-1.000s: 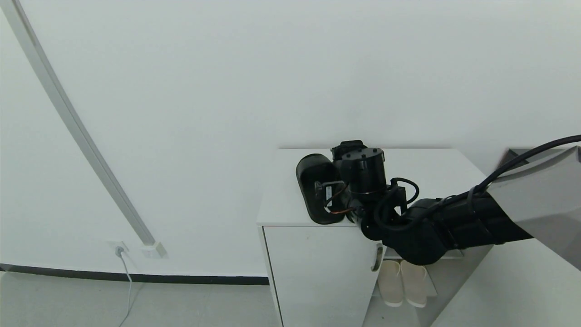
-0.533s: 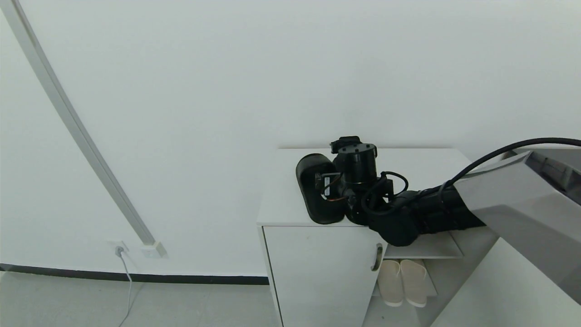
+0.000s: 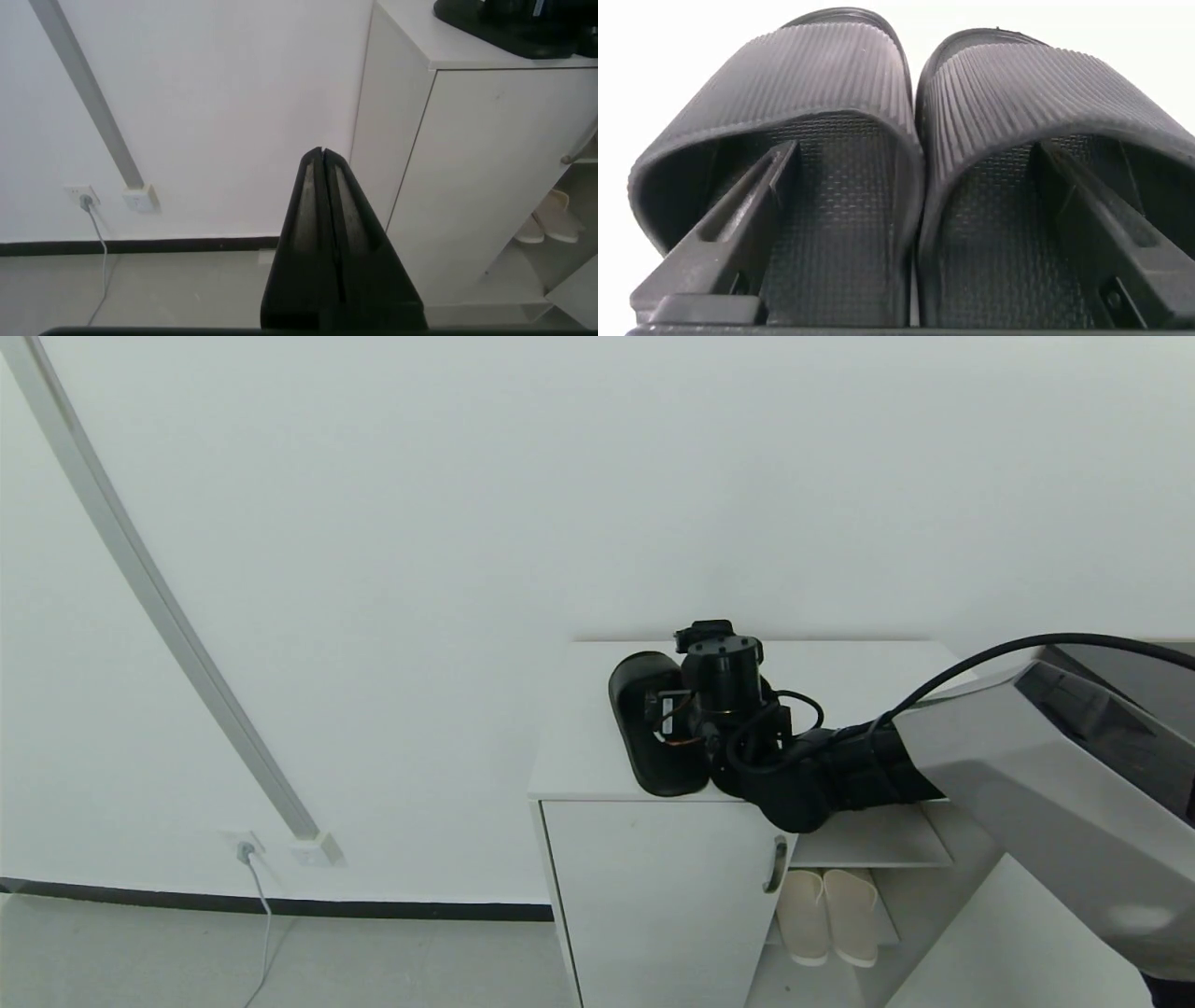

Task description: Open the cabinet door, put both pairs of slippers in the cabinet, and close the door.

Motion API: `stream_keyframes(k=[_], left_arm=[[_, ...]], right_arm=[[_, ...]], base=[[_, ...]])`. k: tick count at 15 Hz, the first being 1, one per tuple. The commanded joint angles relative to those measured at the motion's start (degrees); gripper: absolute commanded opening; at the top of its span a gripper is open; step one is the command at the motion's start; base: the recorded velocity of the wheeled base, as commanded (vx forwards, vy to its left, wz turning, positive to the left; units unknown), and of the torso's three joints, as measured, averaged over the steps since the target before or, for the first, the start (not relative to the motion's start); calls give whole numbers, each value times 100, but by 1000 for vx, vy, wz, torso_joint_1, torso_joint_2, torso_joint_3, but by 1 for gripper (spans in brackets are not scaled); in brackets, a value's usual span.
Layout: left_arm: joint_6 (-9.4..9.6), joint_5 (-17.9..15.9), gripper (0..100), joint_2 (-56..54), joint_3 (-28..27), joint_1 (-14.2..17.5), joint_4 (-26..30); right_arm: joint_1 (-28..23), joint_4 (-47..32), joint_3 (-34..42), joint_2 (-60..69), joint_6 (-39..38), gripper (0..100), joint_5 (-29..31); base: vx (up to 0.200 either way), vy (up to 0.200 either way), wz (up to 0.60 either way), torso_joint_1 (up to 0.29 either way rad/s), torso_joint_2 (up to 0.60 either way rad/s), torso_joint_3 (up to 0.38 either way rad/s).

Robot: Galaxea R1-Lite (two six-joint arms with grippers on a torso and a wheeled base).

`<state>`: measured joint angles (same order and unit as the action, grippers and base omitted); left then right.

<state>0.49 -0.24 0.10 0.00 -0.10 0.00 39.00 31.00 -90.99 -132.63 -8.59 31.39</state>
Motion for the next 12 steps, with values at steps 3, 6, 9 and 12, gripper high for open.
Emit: stream_keyframes(k=[3,6,9,12], left_arm=[[-5,-2,0,-1,0,1,0],[-5,-2,0,-1,0,1,0],[-5,7,0,-1,0,1,0],[-5,-2,0,-1,0,1,0]], right_arm=[[-6,-15,-50,-43,7,0,-1],[3,-6,-50,-43,7,0,-1],[-6,-6,-42,-43,-2,0,-1],[3,-6,-33,-43,7,0,7]], base=[[0,0,0,0,0,0],[0,0,0,0,0,0],[0,0,0,0,0,0],[0,0,0,0,0,0]])
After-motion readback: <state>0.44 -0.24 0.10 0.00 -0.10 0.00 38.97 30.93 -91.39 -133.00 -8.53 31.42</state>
